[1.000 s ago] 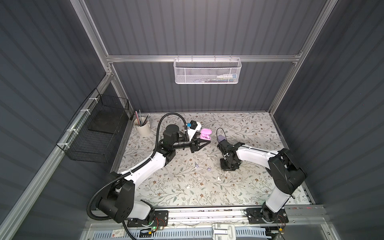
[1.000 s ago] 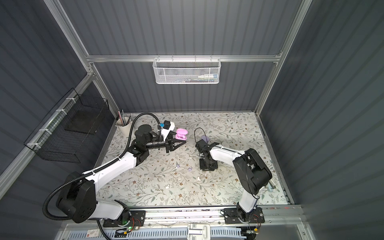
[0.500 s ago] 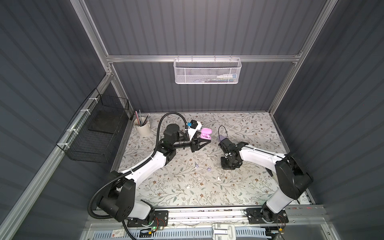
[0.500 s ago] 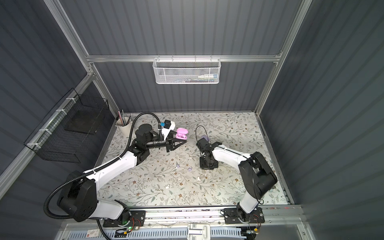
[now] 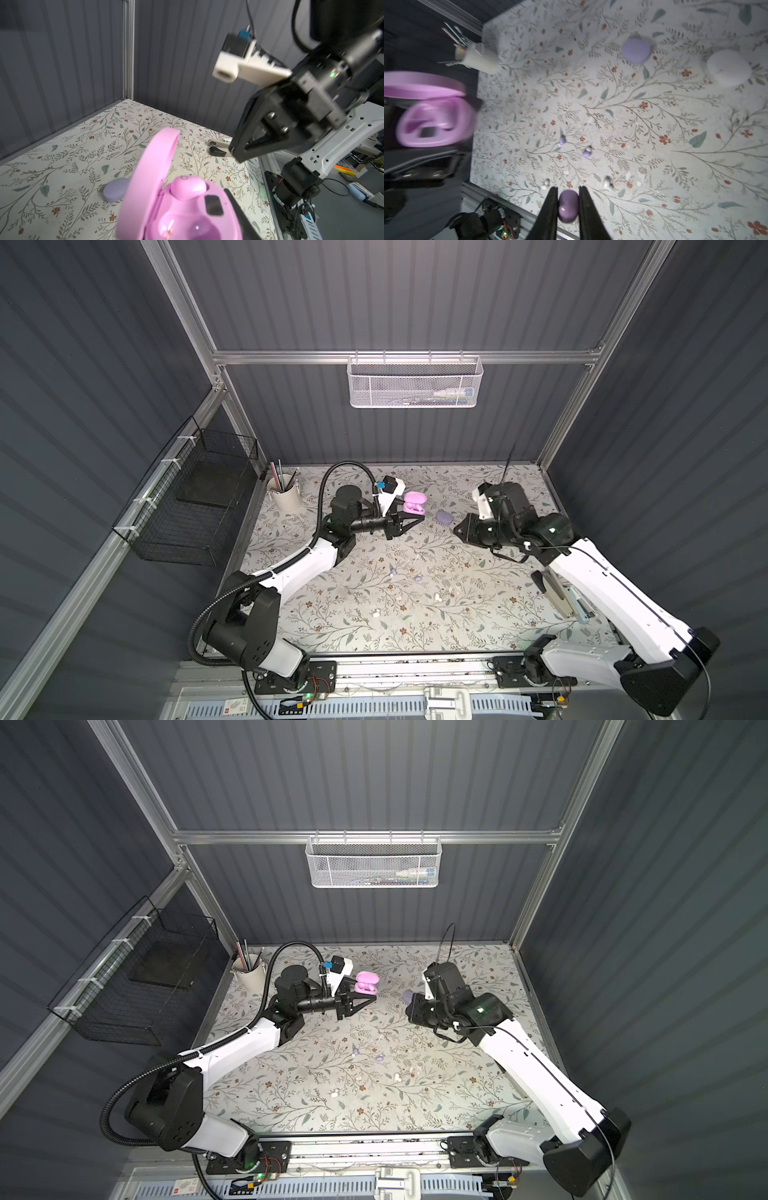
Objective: Insert wireless bluetooth earbuds into charging case
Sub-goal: Pick up the wireless bluetooth earbud from the center of the table, then insert the wireless bluetooth earbud into the charging case.
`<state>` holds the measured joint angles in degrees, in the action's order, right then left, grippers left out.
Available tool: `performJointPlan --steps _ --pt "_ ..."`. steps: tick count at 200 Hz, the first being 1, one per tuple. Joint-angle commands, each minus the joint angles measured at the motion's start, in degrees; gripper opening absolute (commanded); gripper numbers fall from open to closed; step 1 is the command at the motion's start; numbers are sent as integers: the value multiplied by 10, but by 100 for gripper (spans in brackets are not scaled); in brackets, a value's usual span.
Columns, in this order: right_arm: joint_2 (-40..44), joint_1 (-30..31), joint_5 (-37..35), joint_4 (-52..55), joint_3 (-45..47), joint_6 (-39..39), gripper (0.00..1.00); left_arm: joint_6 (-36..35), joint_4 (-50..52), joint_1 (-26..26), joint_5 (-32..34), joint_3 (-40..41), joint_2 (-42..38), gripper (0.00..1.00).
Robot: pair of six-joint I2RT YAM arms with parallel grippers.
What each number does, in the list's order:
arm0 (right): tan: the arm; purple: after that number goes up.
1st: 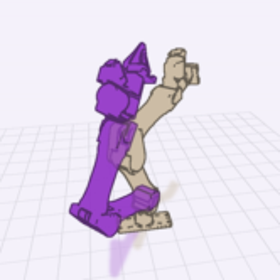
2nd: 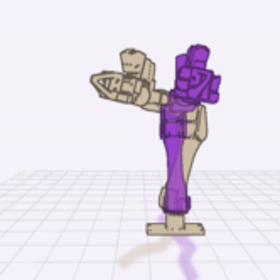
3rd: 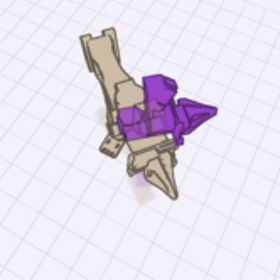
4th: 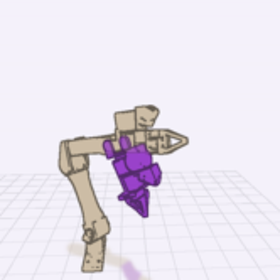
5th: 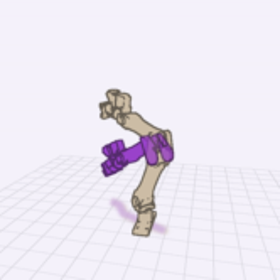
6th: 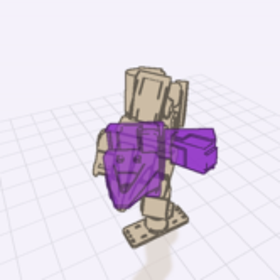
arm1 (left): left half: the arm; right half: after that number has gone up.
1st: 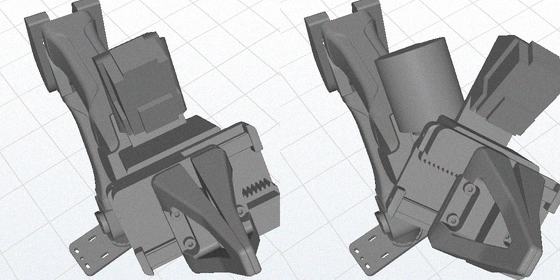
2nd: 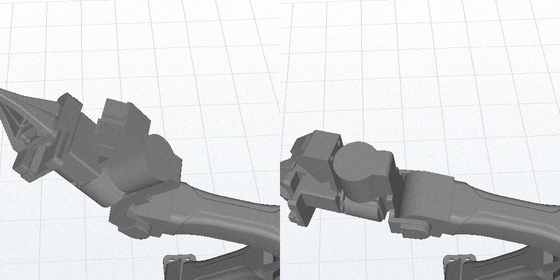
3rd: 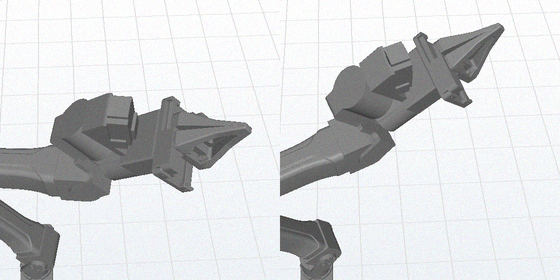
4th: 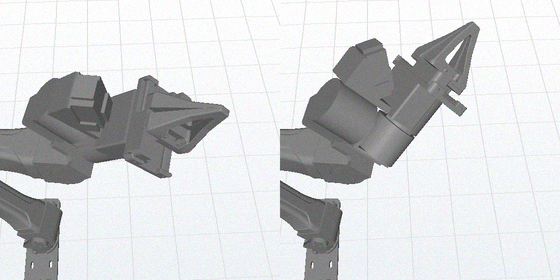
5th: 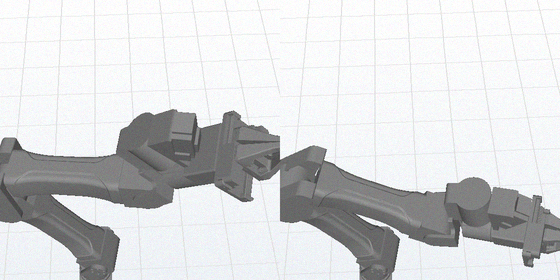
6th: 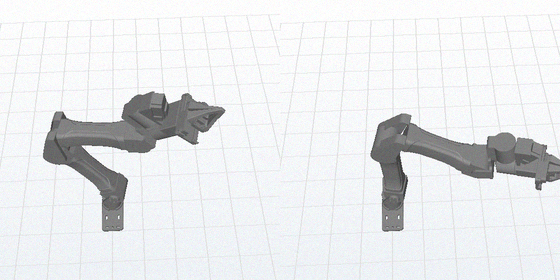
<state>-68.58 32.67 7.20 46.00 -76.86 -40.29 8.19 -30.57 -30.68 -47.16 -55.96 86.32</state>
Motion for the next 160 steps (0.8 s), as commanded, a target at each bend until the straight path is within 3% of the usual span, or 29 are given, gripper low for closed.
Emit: performJointPlan --steps 1,59,160 --pt "-2 -2 28 7 -50 -20 19 17 -46 -7 -16 -29 10 33" --pt "-43 -2 91 -42 -146 -32 19 59 -117 -47 -10 -48 46 33" --pt "-70 -1 143 -98 -134 -53 19 87 -168 -79 7 -76 74 34"
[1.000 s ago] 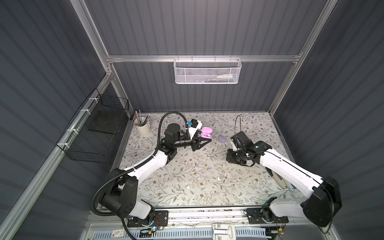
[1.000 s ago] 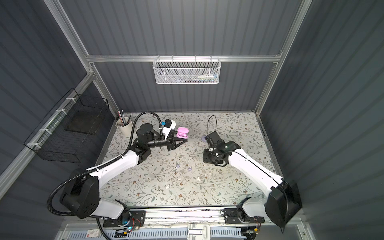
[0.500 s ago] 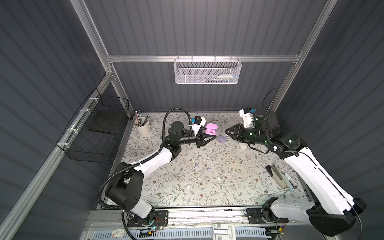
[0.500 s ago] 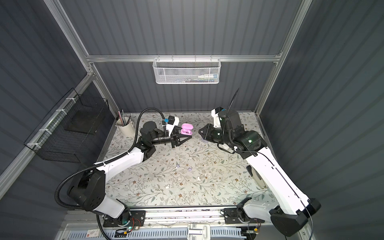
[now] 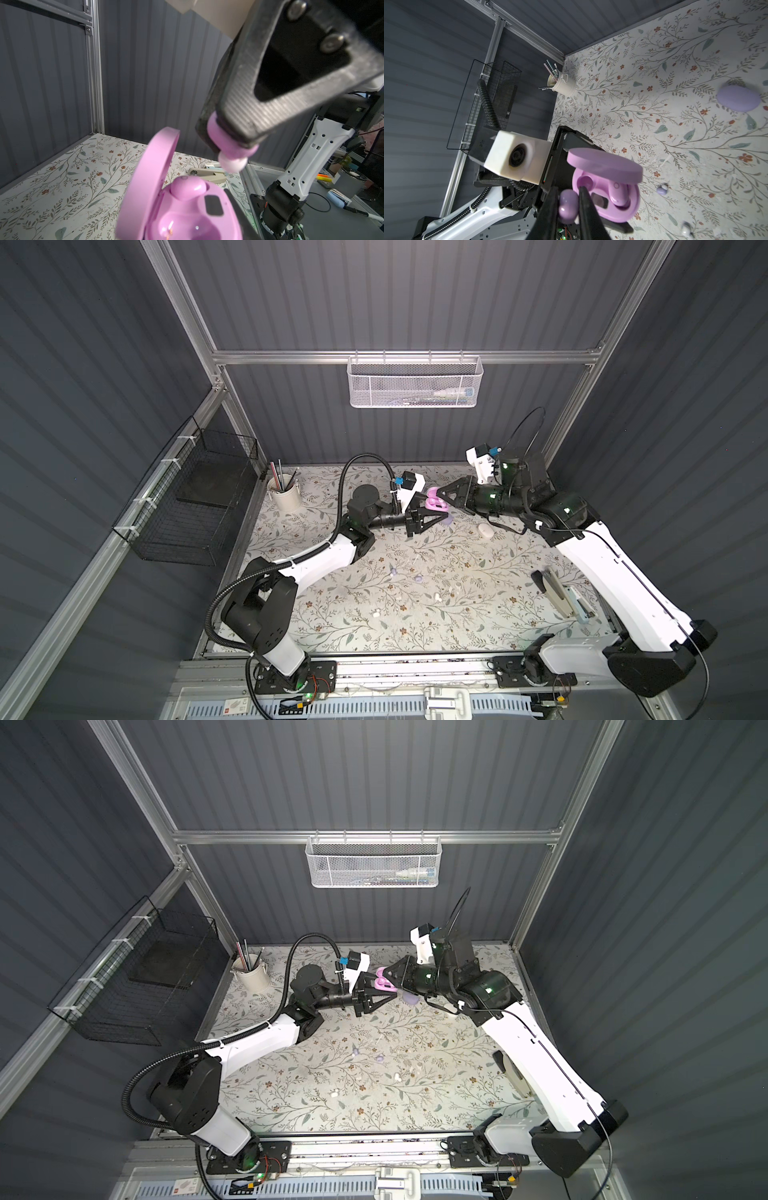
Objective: Insert wireless bluetooth earbuds into charging case
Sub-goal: Insert the wireless bluetooth earbud into the charging case.
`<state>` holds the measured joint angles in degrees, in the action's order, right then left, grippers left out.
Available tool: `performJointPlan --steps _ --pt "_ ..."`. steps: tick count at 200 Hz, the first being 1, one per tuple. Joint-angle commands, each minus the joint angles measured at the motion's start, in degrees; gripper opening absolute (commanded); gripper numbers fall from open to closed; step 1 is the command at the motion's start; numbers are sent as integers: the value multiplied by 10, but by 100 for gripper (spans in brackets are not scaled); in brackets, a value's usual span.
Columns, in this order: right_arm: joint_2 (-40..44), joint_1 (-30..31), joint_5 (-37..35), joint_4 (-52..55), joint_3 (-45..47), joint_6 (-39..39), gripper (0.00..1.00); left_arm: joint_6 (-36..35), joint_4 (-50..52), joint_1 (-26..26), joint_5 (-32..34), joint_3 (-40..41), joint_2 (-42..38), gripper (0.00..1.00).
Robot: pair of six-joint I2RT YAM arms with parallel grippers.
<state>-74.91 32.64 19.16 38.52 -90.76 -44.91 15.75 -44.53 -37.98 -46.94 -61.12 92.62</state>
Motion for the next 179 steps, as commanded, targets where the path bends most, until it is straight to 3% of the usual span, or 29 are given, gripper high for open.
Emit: performJointPlan --steps 1,179 --pt "-6 -1 24 -24 5 -7 19 11 -28 -6 5 -25 12 34" --pt "-10 -1 20 -48 39 -17 20 -2 -15 -15 3 -31 -3 34"
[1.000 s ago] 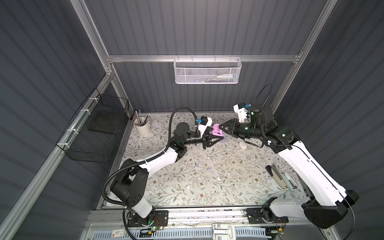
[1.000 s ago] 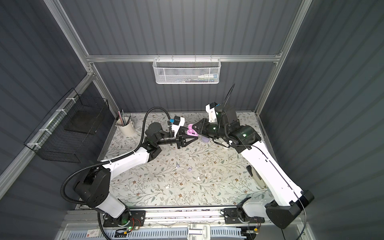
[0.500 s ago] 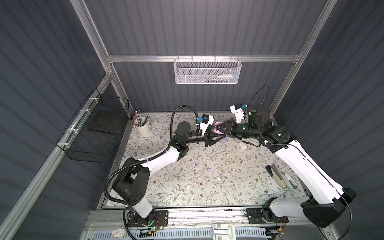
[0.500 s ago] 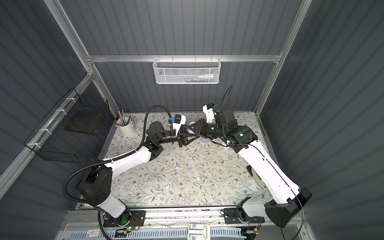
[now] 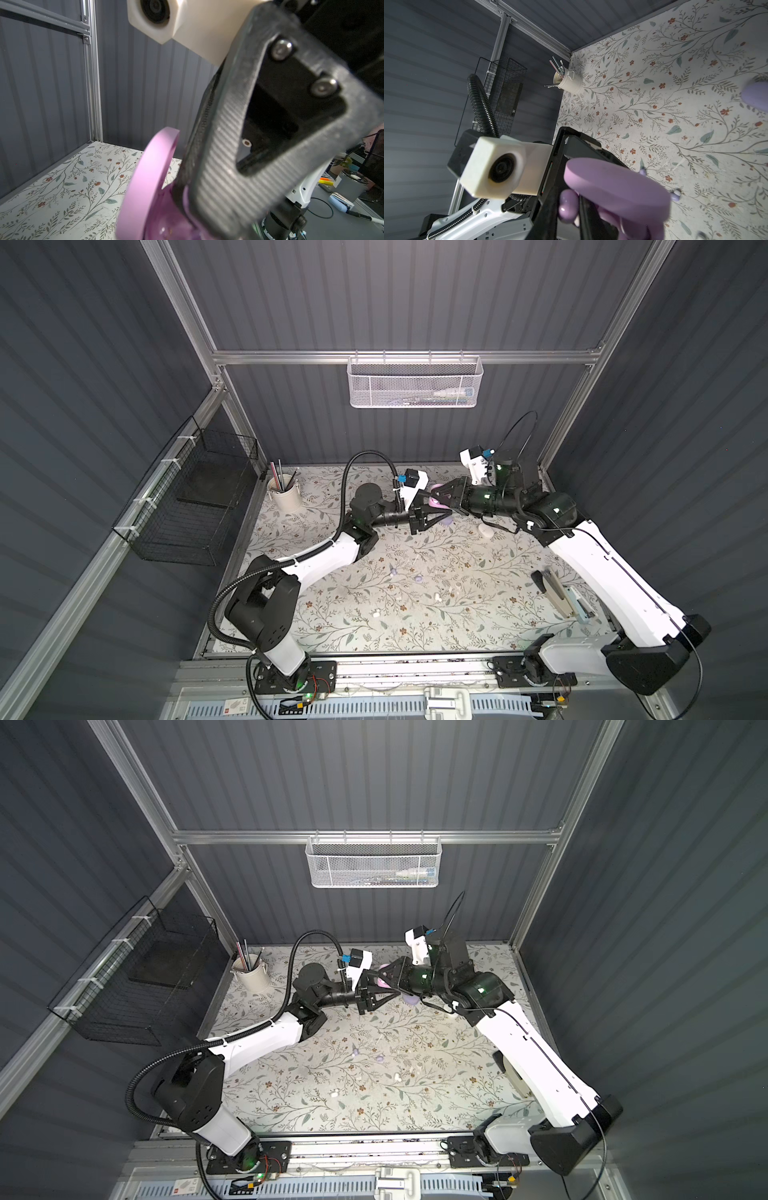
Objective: Insert wireless bluetooth earbuds into charging case
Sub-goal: Insert the wireless bluetooth earbud into the charging case.
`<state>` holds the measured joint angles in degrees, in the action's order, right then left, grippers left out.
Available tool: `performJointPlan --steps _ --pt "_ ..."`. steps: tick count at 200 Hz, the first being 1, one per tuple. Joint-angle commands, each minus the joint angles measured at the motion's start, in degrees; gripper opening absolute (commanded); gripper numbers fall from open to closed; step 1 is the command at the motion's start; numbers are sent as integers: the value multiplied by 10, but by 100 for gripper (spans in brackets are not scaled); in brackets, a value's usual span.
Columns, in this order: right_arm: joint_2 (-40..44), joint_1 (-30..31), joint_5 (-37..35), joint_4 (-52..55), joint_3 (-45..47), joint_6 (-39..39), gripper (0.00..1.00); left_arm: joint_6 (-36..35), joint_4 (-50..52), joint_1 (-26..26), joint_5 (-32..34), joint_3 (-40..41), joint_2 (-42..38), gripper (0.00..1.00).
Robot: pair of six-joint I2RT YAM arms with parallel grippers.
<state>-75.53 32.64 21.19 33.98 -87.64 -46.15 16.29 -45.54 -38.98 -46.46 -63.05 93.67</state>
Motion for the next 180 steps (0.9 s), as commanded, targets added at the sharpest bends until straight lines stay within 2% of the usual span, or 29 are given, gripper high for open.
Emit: performJointPlan --steps 1,114,153,158,180 --pt "-4 -1 0 -2 9 -4 20 -7 -5 -5 -1 -12 -14 34" --pt "-3 -2 -40 -1 12 -7 20 -16 6 -4 0 -9 -23 34" --pt "-4 -2 -25 -3 9 -13 20 -18 7 -5 2 -9 -23 34" --pt "-4 -1 -1 -4 10 -14 20 -18 8 -5 1 -9 -23 34" --pt "2 1 9 -9 18 -22 20 -21 10 -5 3 -7 -25 34"
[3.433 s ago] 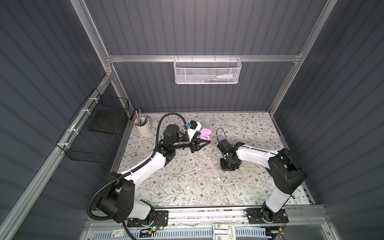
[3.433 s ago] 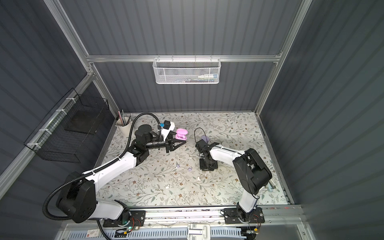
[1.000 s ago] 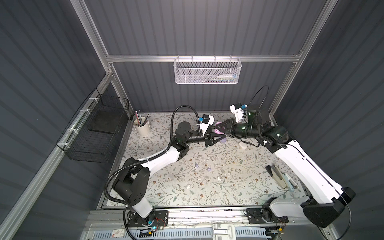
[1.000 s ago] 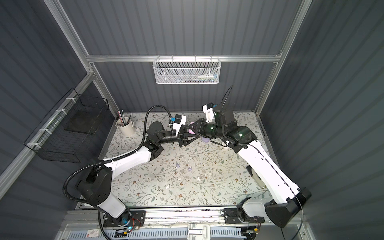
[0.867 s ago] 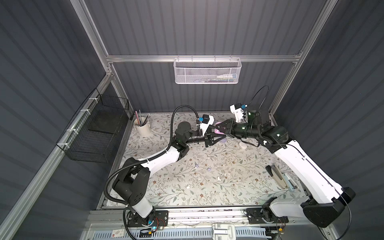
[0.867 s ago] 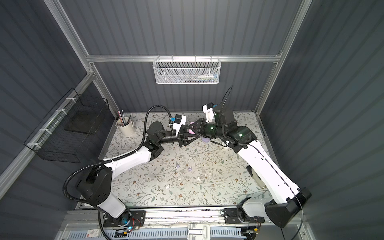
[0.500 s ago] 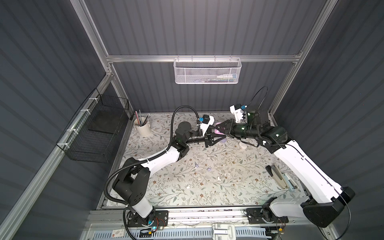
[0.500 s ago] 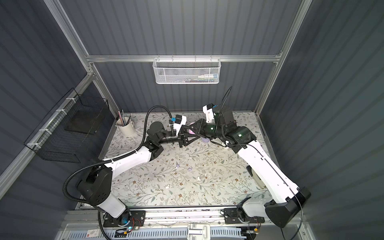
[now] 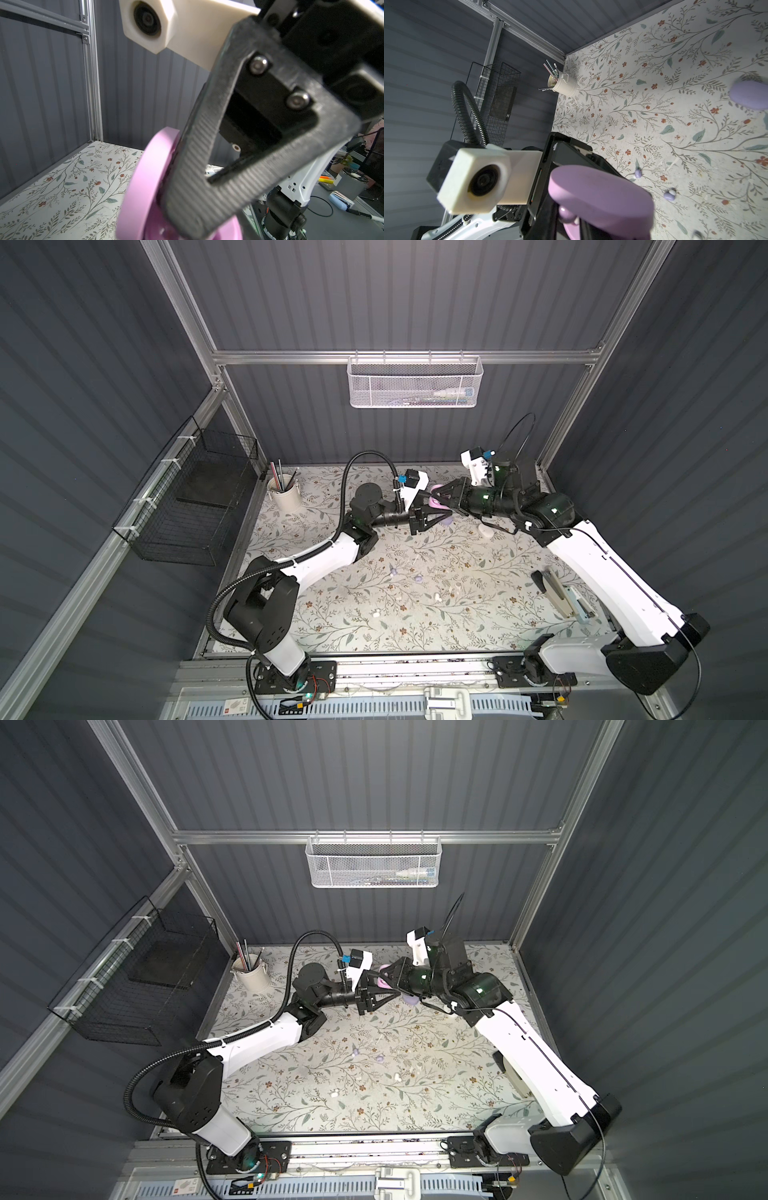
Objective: Insert wireless bluetooth earbuds into charging case
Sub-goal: Insert the wireless bluetooth earbud into the charging case.
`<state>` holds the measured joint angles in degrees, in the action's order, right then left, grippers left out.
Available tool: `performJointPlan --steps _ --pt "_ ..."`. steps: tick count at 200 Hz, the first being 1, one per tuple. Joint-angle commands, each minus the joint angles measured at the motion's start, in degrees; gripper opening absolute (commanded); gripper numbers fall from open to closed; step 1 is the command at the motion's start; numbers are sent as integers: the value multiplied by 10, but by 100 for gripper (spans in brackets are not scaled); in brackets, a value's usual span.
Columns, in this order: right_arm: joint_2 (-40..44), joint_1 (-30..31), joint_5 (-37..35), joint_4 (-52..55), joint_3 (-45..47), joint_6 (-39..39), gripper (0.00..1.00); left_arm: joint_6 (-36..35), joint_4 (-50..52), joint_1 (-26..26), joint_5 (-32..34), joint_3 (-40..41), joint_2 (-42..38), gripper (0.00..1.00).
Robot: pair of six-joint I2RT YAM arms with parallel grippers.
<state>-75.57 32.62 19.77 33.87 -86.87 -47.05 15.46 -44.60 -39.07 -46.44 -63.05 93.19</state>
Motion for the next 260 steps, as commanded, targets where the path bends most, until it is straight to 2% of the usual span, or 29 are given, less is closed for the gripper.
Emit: performJointPlan --steps 1,43,105,199,260 --pt "3 1 23 -8 11 -14 20 -12 0 -4 3 -7 -20 34" --pt "15 4 13 9 33 -15 20 -17 2 -3 7 -6 -26 34" --pt "12 4 2 41 29 -7 34 -29 11 -3 13 -6 -35 34" --pt "10 2 -47 102 1 -2 41 -45 19 -3 25 1 -44 33" --pt "20 2 -60 184 -87 1 43 -62 34 -3 26 12 -41 33"
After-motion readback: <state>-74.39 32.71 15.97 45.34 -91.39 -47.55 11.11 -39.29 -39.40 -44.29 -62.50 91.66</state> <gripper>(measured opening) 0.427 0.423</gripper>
